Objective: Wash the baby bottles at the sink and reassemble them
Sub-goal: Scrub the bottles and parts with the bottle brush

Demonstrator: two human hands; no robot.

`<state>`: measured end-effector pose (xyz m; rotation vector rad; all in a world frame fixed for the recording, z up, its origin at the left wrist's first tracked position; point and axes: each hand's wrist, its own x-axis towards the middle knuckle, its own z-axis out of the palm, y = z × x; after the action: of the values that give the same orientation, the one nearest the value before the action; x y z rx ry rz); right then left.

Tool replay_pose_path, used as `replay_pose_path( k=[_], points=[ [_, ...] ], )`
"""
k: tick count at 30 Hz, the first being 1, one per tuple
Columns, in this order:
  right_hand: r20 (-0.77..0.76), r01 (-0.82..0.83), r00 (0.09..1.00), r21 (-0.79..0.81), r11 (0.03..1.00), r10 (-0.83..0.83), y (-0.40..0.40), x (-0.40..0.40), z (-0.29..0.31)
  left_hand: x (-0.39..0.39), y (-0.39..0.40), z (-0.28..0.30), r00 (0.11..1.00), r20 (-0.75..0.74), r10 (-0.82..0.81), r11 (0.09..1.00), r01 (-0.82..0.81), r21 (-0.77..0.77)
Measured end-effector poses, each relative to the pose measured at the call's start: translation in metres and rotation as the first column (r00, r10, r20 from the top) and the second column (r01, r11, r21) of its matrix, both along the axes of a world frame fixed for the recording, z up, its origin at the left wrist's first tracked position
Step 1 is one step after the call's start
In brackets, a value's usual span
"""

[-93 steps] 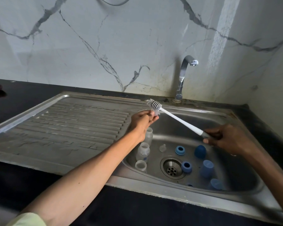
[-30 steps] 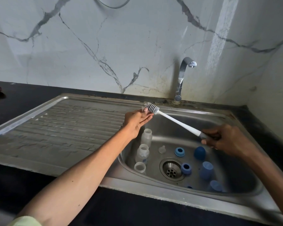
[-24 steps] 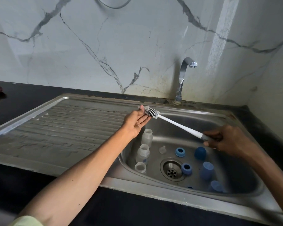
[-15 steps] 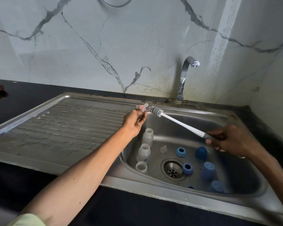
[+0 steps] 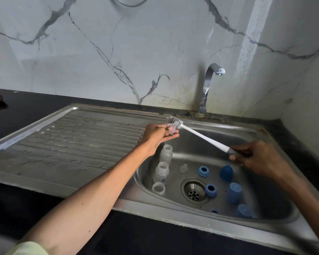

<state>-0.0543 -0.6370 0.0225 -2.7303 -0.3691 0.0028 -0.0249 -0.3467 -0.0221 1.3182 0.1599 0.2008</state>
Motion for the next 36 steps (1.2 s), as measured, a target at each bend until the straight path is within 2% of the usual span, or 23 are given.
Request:
replay_pose_path(
  k=[2,6,9,12,16,18,22,31,36],
  points=[
    [0.011,0.010,1.000,-0.003,1.000,-0.010,0.001,-0.002,0.002,-0.002,-0.005,0.000,1.000,-0.026,-0.018,0.995,0.020,0.093],
    [0.049,0.027,0.998,0.000,1.000,-0.027,0.001,-0.005,0.007,0.002,-0.005,0.001,0.993,-0.003,0.122,0.990,-0.122,0.068],
    [0.104,0.083,0.991,0.035,0.996,-0.086,-0.005,-0.008,0.013,0.005,0.002,-0.002,0.981,0.002,0.194,0.975,-0.193,0.107],
    [0.194,0.132,0.971,0.064,0.989,-0.142,-0.014,-0.009,0.018,0.004,0.005,-0.004,0.957,0.021,0.290,0.928,-0.287,0.237],
    [0.204,0.137,0.968,0.071,0.988,-0.149,-0.010,-0.011,0.018,0.001,-0.002,-0.004,0.968,0.075,0.241,0.904,-0.252,0.345],
    [0.159,0.118,0.979,0.055,0.991,-0.125,-0.005,-0.013,0.016,-0.001,-0.007,-0.002,0.961,0.077,0.265,0.907,-0.276,0.319],
    [0.164,0.130,0.977,0.046,0.990,-0.136,-0.005,-0.016,0.022,0.001,0.003,0.002,0.916,0.062,0.396,0.907,-0.401,0.126],
    [0.160,0.127,0.978,0.033,0.991,-0.131,-0.002,-0.023,0.023,0.009,0.010,-0.008,0.937,0.012,0.348,0.918,-0.343,0.201],
    [0.114,0.126,0.985,0.023,0.992,-0.128,0.001,-0.020,0.018,0.004,0.005,-0.011,0.950,0.072,0.305,0.864,-0.307,0.399]
  ],
)
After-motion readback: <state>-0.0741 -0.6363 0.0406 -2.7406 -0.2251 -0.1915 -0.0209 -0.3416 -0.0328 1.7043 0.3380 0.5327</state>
